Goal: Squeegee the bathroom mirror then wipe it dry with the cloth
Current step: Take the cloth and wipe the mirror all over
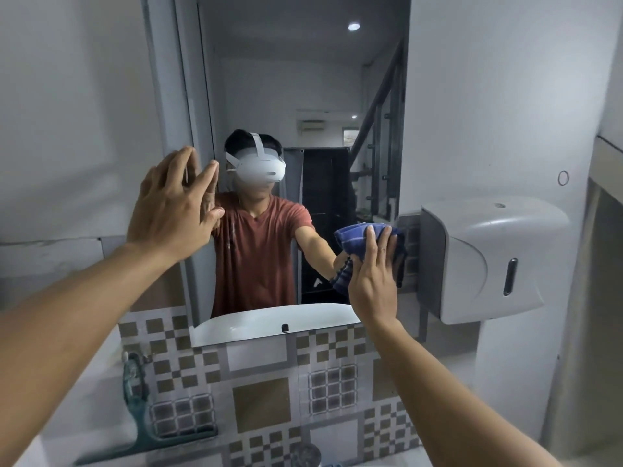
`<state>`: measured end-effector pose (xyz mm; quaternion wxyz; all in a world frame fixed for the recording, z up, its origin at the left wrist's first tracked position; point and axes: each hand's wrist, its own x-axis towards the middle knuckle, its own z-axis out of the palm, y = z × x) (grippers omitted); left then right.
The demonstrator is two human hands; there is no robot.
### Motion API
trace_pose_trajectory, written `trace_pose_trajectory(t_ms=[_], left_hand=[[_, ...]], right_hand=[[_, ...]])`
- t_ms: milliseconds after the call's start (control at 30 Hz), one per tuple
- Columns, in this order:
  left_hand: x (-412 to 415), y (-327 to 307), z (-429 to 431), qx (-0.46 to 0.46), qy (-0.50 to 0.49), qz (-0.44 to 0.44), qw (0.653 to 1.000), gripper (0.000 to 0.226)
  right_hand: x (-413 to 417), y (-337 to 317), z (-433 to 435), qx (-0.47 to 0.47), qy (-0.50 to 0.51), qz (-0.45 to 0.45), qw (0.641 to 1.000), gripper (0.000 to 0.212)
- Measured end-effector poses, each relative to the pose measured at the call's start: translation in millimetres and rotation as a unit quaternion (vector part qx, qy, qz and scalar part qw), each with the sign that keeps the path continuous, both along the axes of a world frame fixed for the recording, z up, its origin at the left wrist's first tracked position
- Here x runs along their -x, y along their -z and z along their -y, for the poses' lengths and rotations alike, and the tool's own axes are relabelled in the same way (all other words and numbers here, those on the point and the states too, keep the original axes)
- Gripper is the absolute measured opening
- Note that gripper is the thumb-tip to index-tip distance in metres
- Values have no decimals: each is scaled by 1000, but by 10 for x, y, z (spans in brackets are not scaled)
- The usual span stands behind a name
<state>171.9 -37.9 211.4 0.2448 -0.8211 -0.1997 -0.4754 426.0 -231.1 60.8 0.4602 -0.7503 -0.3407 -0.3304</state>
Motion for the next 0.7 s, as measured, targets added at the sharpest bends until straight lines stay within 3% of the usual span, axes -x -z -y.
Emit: trace_pose_trajectory(t_ms=[100, 400, 567, 700], left_hand=[[16, -3, -4, 4, -11, -7, 1000, 80], [108, -137, -45, -35, -48, -42, 997, 71], [111, -153, -58, -29, -53, -52, 997, 78], [109, -141, -82, -27, -58, -61, 996, 74]], right_hand=[[176, 23, -139, -15, -2, 4, 1000, 56], [776, 28, -715, 50, -36, 155, 986, 53], [1015, -83, -965, 144, -51, 321, 935, 62], [1199, -93, -1125, 167, -66, 346, 921, 61]])
